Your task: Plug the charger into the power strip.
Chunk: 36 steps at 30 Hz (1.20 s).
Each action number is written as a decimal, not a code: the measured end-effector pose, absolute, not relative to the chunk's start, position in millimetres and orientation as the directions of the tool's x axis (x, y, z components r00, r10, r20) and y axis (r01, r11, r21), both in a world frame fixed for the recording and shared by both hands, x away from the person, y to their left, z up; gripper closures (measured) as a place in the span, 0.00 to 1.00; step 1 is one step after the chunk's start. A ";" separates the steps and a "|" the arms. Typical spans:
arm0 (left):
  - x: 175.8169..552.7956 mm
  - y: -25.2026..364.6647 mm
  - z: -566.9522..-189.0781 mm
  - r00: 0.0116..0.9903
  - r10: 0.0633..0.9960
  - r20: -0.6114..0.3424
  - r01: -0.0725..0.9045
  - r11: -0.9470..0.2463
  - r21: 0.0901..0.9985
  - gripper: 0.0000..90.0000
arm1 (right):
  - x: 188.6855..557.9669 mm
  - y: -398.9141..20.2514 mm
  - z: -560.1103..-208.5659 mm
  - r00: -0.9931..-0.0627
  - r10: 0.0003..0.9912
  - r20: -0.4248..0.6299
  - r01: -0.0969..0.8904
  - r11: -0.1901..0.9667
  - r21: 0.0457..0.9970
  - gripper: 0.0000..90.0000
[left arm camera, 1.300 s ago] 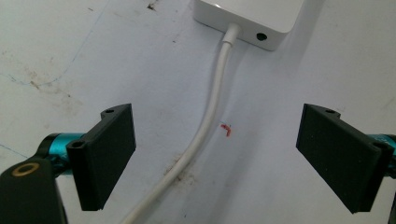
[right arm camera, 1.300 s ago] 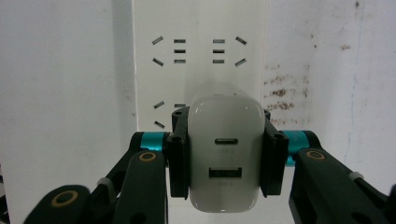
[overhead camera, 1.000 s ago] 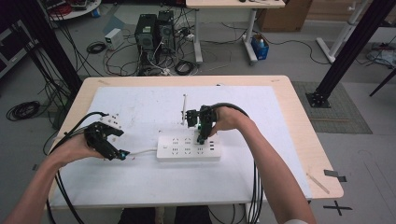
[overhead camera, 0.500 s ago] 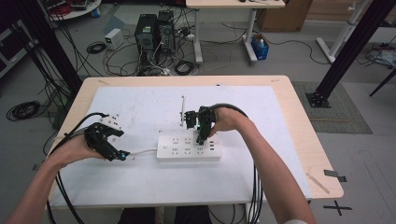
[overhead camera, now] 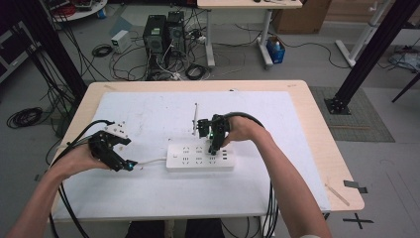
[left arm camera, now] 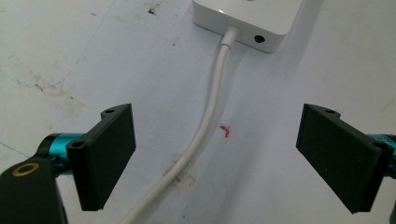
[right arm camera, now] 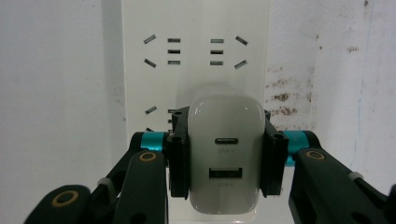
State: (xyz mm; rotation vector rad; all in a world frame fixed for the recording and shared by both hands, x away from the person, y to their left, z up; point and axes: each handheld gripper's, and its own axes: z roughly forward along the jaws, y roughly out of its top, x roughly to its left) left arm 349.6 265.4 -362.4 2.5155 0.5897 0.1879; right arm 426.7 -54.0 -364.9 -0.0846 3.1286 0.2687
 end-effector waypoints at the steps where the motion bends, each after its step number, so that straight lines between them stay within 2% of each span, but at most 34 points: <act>1: 349.4 265.6 -362.8 0.893 0.451 0.012 0.373 -0.753 0.541 0.13 | 426.0 -54.7 -364.8 -0.999 -0.051 -0.010 -0.052 0.984 0.173 0.69; 9: 350.1 266.1 -364.6 0.890 0.456 0.010 0.379 -0.752 0.540 0.13 | 419.9 -59.0 -366.7 -0.999 -0.033 -0.043 -0.041 0.978 0.206 0.70; 15: 353.6 264.0 -365.8 0.888 0.459 0.007 0.383 -0.749 0.540 0.13 | 428.5 -60.4 -367.7 -1.000 -0.027 0.007 -0.025 0.975 0.221 0.70; 19: 353.2 262.9 -364.7 0.890 0.455 0.012 0.377 -0.752 0.541 0.13 | 430.7 -56.4 -367.3 -0.999 -0.029 0.025 -0.024 0.982 0.189 0.70; 24: 352.4 264.2 -363.3 0.891 0.454 0.016 0.373 -0.751 0.545 0.13 | 417.4 -52.7 -367.8 -0.997 -0.054 -0.061 -0.063 0.985 0.159 0.70; 28: 352.2 262.0 -362.7 0.891 0.454 0.017 0.371 -0.749 0.549 0.13 | 411.1 -54.9 -368.8 -0.995 -0.031 -0.096 -0.047 0.984 0.172 0.70; 36: 350.4 263.4 -359.5 0.887 0.462 0.022 0.373 -0.743 0.556 0.13 | 423.5 -52.5 -372.8 -1.000 -0.015 -0.020 -0.019 0.984 0.180 0.70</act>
